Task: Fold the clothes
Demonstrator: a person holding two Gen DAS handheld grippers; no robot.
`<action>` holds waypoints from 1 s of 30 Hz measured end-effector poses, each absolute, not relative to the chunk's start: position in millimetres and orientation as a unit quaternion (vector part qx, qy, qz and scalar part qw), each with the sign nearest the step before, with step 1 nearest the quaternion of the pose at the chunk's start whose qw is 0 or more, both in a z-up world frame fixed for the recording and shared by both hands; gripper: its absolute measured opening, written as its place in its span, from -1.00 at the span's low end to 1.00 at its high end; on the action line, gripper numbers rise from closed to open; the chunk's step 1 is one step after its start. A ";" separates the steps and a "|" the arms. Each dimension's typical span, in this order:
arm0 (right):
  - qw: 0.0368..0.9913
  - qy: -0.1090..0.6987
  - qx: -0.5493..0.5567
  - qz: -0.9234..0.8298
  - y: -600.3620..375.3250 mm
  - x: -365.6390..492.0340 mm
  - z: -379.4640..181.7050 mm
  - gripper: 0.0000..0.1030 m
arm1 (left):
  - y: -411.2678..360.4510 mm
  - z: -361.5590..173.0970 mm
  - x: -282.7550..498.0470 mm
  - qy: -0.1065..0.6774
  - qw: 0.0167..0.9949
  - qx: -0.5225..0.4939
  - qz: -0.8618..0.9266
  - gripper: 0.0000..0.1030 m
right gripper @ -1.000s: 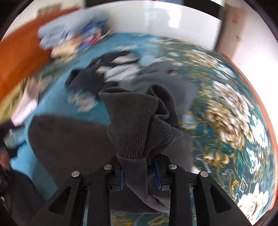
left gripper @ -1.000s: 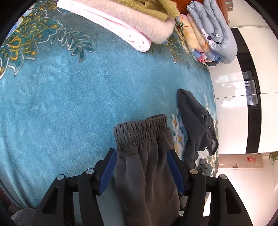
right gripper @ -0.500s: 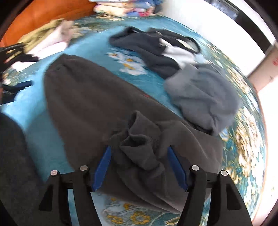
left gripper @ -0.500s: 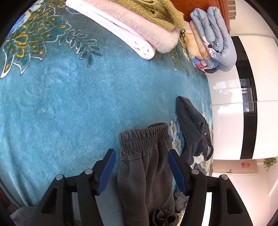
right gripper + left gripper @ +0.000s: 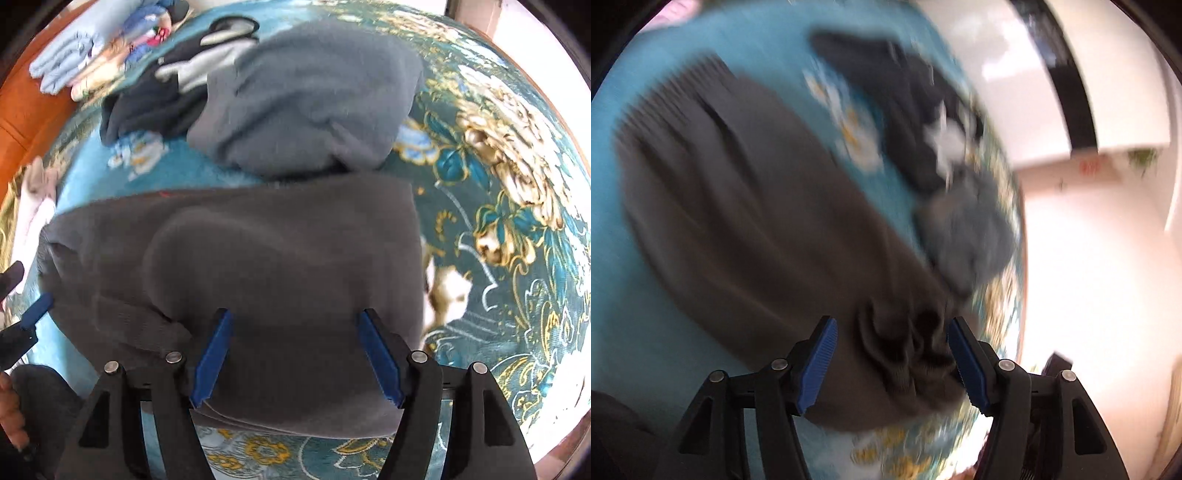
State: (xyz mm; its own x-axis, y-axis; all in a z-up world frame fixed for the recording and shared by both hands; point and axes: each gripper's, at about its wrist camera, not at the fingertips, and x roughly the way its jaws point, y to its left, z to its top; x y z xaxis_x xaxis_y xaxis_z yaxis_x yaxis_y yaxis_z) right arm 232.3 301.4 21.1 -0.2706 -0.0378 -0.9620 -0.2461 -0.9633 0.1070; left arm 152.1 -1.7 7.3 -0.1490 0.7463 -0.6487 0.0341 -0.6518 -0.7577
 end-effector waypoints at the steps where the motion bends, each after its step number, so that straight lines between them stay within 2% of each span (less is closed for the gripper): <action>1: 0.058 0.116 -0.605 0.786 297.9 233.2 17.0 0.39 | 4.6 4.5 153.1 -0.322 0.264 -0.605 0.679 0.33; 4: 0.011 0.114 -0.615 0.780 282.6 235.4 9.0 0.39 | 23.5 -4.1 156.1 -0.308 0.274 -0.627 0.661 0.60; 6: -0.024 0.116 -0.617 0.778 276.3 237.9 8.8 0.39 | 33.2 -10.1 157.5 -0.314 0.280 -0.638 0.645 0.68; 10: -0.077 0.148 -0.609 0.776 284.8 243.1 16.7 0.39 | 50.0 -22.3 159.8 -0.308 0.275 -0.662 0.626 0.69; 18: -0.015 0.274 -0.582 0.765 352.8 251.1 16.6 0.39 | 63.4 -22.2 161.1 -0.267 0.269 -0.668 0.641 0.63; 19: -0.012 0.283 -0.582 0.762 356.2 251.9 15.0 0.39 | 64.4 -21.8 161.2 -0.263 0.269 -0.667 0.643 0.44; 20: -0.010 0.291 -0.582 0.760 358.6 252.3 13.1 0.39 | 65.4 -21.1 161.4 -0.259 0.270 -0.666 0.645 0.14; 21: -0.008 0.298 -0.581 0.757 360.9 252.7 11.3 0.39 | 67.8 -15.8 161.1 -0.255 0.282 -0.658 0.649 0.00; 23: -0.008 0.296 -0.581 0.758 360.1 252.2 11.0 0.39 | 72.8 -5.1 160.5 -0.247 0.306 -0.642 0.657 -0.40; 26: -0.014 0.292 -0.578 0.762 359.4 247.5 14.0 0.39 | 80.3 10.8 159.6 -0.235 0.342 -0.617 0.668 -0.61; 30: -0.013 0.287 -0.562 0.776 365.4 245.9 24.0 0.39 | 90.3 32.1 158.4 -0.218 0.389 -0.582 0.680 -0.63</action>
